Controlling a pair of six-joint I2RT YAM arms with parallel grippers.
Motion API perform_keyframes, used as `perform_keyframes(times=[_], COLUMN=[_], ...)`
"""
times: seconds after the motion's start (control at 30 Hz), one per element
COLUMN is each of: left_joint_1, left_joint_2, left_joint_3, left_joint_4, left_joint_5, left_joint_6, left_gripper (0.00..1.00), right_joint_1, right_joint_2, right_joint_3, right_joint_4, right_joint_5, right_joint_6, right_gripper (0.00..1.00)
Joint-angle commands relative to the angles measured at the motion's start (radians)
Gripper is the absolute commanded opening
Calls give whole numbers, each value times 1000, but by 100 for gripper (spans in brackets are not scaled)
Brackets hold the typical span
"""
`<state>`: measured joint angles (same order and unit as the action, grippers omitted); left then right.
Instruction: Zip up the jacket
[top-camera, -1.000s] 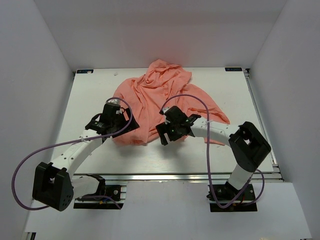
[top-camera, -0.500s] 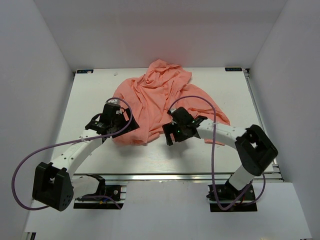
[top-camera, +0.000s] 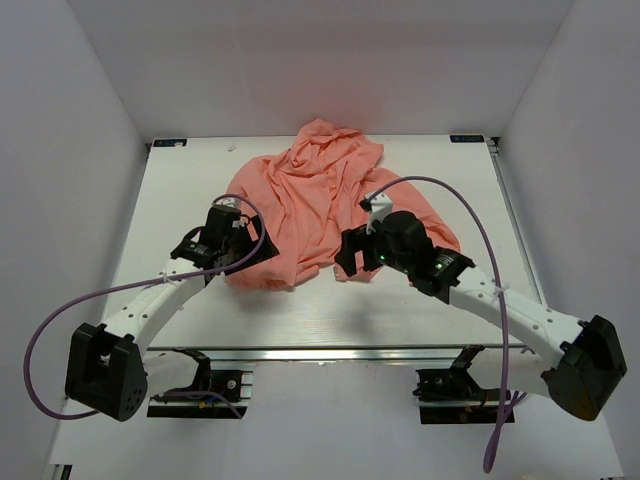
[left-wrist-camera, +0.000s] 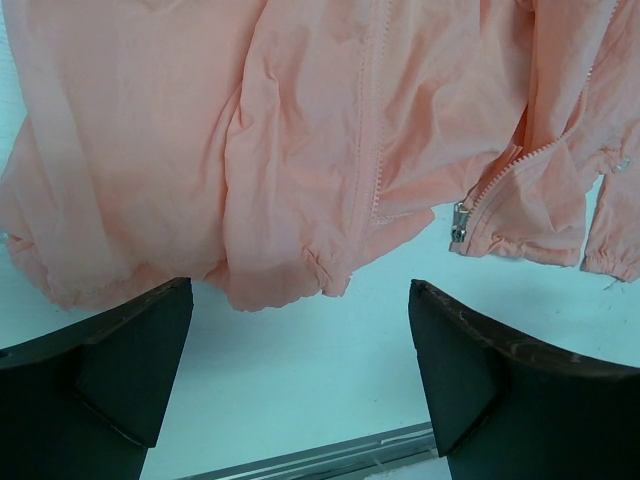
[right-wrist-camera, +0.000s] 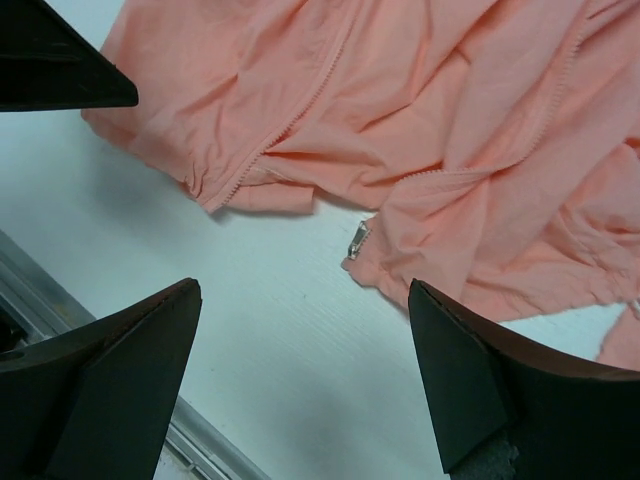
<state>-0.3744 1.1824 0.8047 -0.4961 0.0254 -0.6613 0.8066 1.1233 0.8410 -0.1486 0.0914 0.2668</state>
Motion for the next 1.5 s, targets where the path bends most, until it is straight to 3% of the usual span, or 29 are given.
perform_keyframes(times=[0.0,0.27,0.47,0.87,1.2,1.37,1.43,1.47], left_joint_1=[3,3,3,3,3,3,3,3], left_joint_2=[0,-10,-23,-6,-10,-15,-18,-20], left_joint_3=[22,17,11,10,14,19,21,21], left_joint_4=[4,-10,-10,-4,-13,-19,-22,-24], left_joint_5=[-7,-10,-12,-12,-53,-62,-65,-65], left_joint_6=[9,5,2,2,5,5,3,3], left_gripper=[98,98,98,98,98,98,98,98], right_joint_1=[3,3,2,8,29,31,31,31], right_joint_2=[82,371,509,621,694,733,757,765], right_joint_3=[70,188,228,267,270,273,267,260], right_joint_4=[-10,-167,-175,-172,-160,-203,-207,-210], right_joint_5=[-84,89,139,235,309,349,360,378], right_joint_6=[-5,130,144,222,327,364,380,390], right_gripper=[89,78,53,51,62,57,51,40])
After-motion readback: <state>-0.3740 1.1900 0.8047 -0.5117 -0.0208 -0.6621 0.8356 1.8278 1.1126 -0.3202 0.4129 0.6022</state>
